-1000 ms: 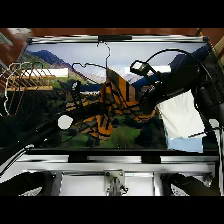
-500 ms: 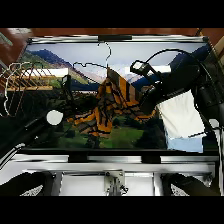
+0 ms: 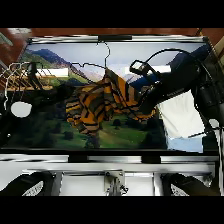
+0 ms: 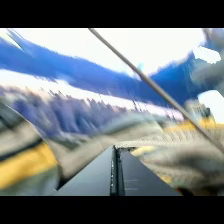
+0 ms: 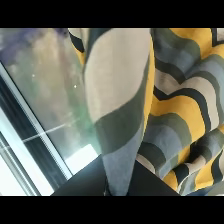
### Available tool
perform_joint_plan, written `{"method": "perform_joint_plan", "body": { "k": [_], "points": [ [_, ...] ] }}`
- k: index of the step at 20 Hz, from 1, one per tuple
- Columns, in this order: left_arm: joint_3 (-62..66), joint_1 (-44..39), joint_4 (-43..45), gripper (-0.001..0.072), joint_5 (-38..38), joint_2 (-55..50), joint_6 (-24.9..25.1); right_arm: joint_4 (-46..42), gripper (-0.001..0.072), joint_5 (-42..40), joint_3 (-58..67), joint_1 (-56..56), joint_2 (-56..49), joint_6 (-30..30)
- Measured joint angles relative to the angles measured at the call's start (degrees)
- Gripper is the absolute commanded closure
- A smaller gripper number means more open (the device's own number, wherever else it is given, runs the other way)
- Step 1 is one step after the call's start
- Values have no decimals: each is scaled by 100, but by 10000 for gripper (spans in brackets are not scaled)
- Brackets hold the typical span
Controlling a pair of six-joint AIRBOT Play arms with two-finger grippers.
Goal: Fold the shirts.
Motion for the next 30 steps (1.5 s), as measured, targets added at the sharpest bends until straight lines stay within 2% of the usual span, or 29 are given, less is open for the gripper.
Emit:
{"method": "perform_joint_plan", "body": {
  "k": [4,12,21,30],
  "points": [
    [302,625,-4,669,-79,-120,63,356,661,46,0,0,35,-278],
    [1034,1010,-9,669,-225,-490,118,673,662,52,0,0,44,-697],
    [1294,1257,0,669,-949,-470,638,297,662,184,0,2,46,-800],
    [1679,968,-105,669,-741,-450,916,-295,662,114,0,173,26,-743]
  ]
}}
